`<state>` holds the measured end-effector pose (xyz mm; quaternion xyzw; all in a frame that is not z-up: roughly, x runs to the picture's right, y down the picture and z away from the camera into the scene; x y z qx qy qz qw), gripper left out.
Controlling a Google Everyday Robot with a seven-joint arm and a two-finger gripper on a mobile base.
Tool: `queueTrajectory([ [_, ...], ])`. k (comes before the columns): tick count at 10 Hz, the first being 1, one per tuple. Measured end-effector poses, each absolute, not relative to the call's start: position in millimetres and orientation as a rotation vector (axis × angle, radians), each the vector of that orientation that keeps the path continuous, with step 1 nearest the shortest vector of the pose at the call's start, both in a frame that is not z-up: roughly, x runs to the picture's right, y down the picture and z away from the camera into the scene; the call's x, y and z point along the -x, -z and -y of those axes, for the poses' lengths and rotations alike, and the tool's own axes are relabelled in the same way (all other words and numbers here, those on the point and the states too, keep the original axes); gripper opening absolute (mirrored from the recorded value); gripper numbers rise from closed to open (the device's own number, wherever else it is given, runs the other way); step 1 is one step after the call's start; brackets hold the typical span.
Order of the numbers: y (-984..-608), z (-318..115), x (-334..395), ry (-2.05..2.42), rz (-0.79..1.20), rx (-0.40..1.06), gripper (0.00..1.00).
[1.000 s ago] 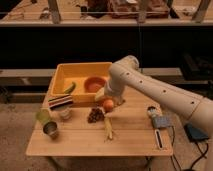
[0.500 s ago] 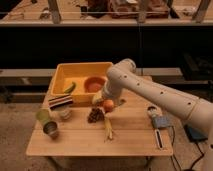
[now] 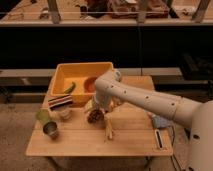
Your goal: Place grapes in tray
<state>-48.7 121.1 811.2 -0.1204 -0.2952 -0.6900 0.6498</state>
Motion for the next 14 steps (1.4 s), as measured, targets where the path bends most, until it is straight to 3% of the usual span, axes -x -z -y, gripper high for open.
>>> queueTrajectory([
  [4, -848.7, -144.0, 53.1, 1.589, 0.618, 0.334, 0.79],
  [12, -866.6, -152.6, 64.5, 1.599, 0.640, 0.326, 0.03],
  [14, -863.2, -152.8, 63.2, 1.566, 0.694, 0.304, 0.00],
])
